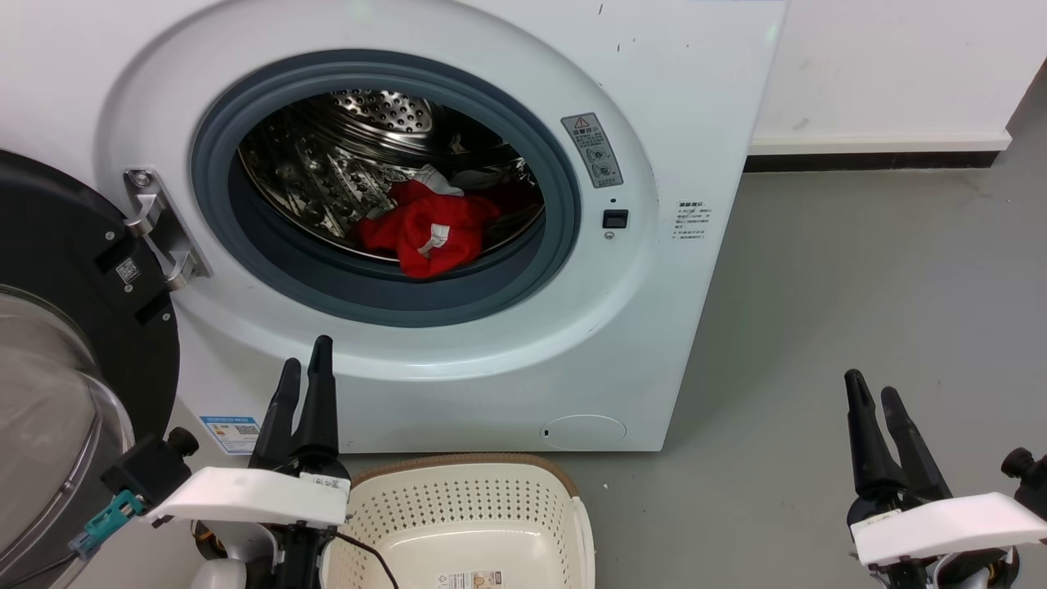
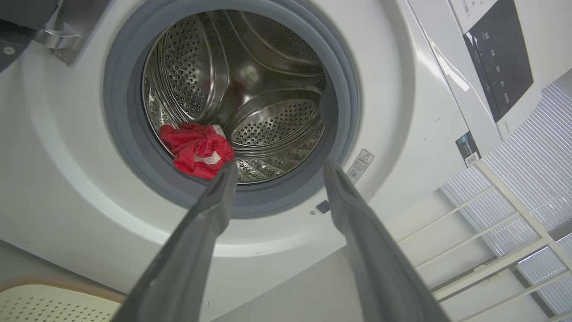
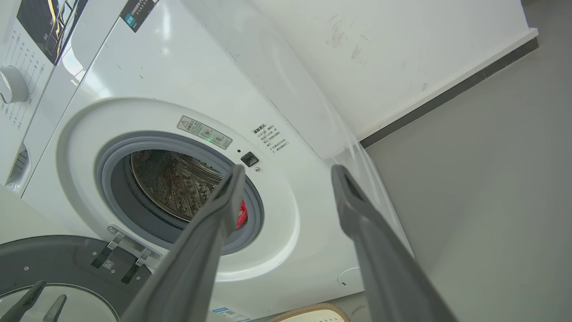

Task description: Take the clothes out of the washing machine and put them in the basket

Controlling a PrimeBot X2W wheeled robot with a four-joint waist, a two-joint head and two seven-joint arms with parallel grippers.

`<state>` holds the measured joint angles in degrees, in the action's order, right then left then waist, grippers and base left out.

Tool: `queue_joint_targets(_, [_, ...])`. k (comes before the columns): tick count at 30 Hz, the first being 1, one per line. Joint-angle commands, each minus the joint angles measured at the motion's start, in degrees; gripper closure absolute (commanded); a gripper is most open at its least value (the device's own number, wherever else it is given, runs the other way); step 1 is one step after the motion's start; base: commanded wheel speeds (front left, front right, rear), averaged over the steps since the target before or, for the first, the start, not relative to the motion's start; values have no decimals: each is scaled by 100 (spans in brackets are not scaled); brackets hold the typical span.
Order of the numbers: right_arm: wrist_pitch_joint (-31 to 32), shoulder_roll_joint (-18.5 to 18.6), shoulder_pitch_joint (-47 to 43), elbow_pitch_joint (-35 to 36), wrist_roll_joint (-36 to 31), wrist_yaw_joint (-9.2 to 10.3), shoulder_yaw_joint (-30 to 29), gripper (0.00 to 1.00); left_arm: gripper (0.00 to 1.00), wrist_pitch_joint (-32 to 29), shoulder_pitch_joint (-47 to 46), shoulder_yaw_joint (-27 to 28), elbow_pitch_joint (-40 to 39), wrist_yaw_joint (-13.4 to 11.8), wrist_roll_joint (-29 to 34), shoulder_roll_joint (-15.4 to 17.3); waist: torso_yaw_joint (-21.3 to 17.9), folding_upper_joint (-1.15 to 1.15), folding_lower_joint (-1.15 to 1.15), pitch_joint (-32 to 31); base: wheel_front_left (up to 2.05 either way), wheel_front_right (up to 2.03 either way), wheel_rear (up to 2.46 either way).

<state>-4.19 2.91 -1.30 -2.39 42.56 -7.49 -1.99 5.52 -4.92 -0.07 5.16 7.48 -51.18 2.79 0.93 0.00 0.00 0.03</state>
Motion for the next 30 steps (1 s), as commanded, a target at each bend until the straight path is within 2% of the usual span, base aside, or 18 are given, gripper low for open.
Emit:
queue_joint_targets(1, [-24,3,27,110,-149,-1,7,0,0,46,-91,-28,-102,1,127,13,1,0,0,-2,0,0,0])
queue_joint_targets(23, [81,0,-224,407,-1942,-1,11,0,0,397,8,-253,67,-143,2317,13,78,0,0,-64,0,0,0])
queue_joint_targets(24, [98,0,-258,441,-2152,0,7,0,0,438,21,-279,102,-176,2583,13,88,0,0,-66,0,0,0])
queue_joint_targets(30, [154,-1,-320,504,-2541,0,-21,0,0,518,31,-319,163,-224,3011,13,101,0,0,-65,0,0,0])
